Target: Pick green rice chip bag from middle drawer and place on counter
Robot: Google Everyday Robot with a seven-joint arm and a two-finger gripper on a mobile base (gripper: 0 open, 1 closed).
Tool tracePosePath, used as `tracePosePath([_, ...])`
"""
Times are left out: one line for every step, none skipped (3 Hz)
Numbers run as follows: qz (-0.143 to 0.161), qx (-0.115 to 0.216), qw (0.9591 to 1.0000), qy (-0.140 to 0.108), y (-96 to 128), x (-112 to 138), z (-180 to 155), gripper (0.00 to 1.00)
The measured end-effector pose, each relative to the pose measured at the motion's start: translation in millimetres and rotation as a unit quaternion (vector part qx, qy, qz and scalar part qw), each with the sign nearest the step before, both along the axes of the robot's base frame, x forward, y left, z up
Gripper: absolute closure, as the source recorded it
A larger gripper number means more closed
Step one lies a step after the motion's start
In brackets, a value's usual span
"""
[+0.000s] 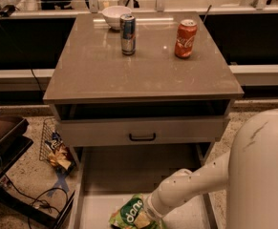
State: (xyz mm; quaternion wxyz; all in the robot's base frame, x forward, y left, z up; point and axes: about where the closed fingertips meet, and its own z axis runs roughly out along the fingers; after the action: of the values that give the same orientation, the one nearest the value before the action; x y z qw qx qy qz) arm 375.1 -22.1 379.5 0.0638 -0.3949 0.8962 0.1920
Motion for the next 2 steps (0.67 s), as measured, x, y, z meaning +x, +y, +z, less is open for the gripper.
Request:
tracePosePath([0.001,-0.001,1.0000,0.000,0.5,-0.4,2.3,1.00])
tracePosePath([0.008,-0.013,0.9999,-0.001,6.8,-4.8,30.2,1.00])
